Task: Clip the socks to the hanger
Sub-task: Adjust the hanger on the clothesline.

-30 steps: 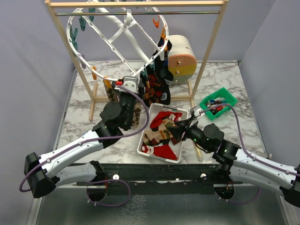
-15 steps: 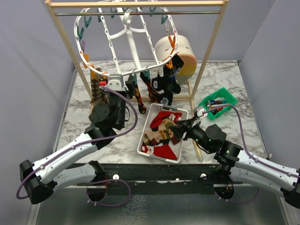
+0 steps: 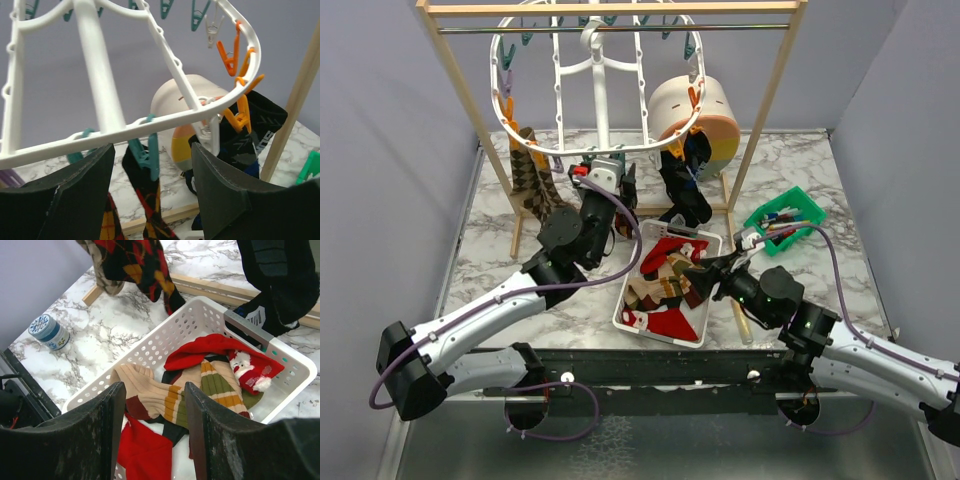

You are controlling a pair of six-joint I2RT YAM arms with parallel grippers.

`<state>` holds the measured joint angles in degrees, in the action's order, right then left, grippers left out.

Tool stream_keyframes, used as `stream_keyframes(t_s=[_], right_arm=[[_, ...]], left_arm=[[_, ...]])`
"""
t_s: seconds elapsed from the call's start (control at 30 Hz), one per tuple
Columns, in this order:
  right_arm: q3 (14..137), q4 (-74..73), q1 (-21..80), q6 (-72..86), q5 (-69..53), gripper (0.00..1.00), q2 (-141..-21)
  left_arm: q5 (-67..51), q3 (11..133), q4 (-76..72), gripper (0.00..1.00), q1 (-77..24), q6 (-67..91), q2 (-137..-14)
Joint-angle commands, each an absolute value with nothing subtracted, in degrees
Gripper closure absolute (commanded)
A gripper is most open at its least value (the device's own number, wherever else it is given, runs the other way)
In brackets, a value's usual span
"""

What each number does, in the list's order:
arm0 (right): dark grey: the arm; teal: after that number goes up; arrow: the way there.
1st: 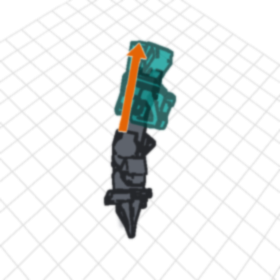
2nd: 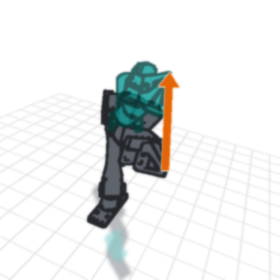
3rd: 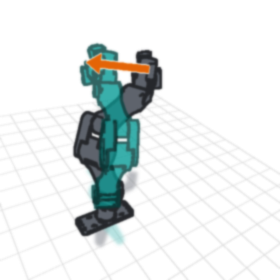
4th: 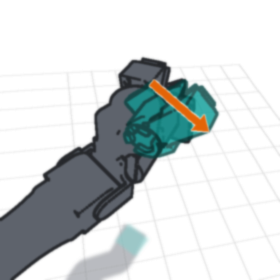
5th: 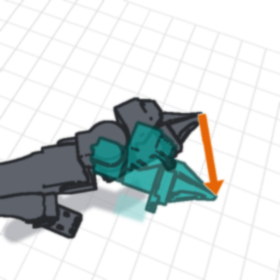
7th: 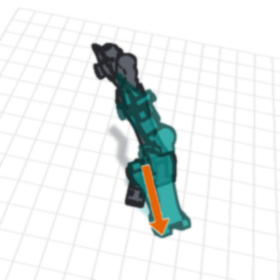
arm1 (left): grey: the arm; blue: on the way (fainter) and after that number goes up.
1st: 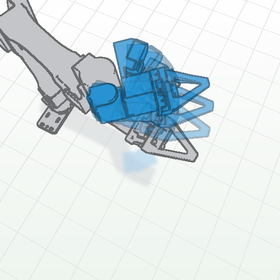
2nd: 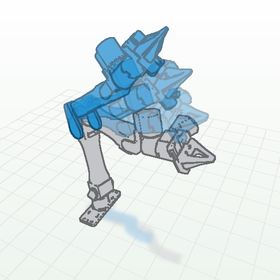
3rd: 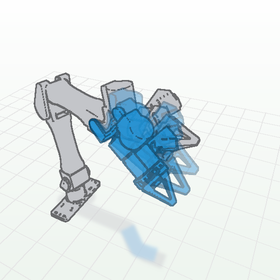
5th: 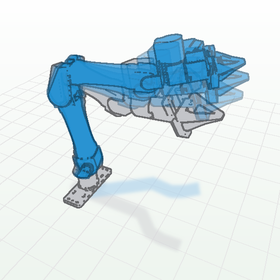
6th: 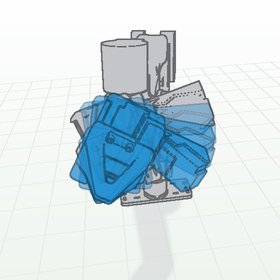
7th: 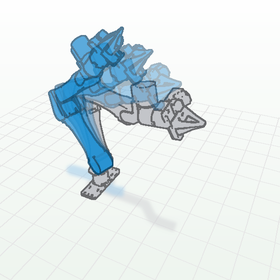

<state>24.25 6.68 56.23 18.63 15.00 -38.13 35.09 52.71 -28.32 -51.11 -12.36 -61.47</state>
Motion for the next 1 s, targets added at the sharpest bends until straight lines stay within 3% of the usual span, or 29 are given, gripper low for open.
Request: stream_keyframes(t_s=[0.0,0.27,0.5,0.83,0.97], right_arm=[[25.5,4.4,56.1,19.6,16.6,0.44,-36.8],[28.1,3.0,56.2,19.4,16.3,0.44,-37.3],[34.7,5.8,56.1,23.8,15.9,0.39,-40.1],[59.5,13.2,55.7,41.0,11.4,0.31,-61.1],[64.0,18.2,50.6,54.6,3.4,0.28,-69.1]], left_arm=[[29.2,55.8,-28.8,0.36,-51.1,-10.8,-63.8],[26.1,56.6,-28.5,0.36,-51.2,-11.1,-64.4],[34.8,47.9,-25.9,0.33,-51.4,-13.0,-49.1],[43.1,45.0,-2.9,0.28,-51.3,-9.1,-29.4],[44.6,44.3,0.5,0.26,-51.4,-9.9,-26.0]])
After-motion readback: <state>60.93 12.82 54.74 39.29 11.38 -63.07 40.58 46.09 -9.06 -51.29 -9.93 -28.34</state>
